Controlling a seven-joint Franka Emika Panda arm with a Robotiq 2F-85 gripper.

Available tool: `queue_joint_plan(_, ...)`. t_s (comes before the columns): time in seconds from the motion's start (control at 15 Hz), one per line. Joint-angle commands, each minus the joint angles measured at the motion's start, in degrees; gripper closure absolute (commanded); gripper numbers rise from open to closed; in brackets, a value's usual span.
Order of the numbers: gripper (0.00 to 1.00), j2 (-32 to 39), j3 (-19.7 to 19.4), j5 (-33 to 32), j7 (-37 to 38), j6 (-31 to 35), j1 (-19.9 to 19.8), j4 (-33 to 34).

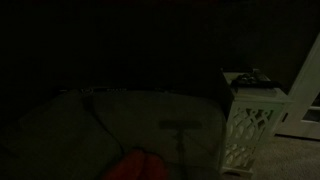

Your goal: Move an object and it was not done smoothly

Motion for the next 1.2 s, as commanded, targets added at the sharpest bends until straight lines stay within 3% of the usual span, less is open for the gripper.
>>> queue_joint_plan(0.0, 0.0, 0.03, -0.62, -0.2, 0.23, -0.18, 0.77, 0.15)
queue_joint_plan(0.33, 0.0, 0.12, -0.69, 0.87, -0.23, 0.2, 1.23, 0.07)
queue_joint_plan(0.67, 0.0, -0.31, 0.5, 16.7, -1.03, 4.94, 6.42, -3.33)
queue_joint_plan(0.93, 0.0, 1.13, 4.86, 26.35, -1.87, 13.62, 11.71, -7.79)
queue_joint_plan(1.13, 0.0, 3.82, 10.73, 28.38, 0.22, 24.09, 15.63, -11.14)
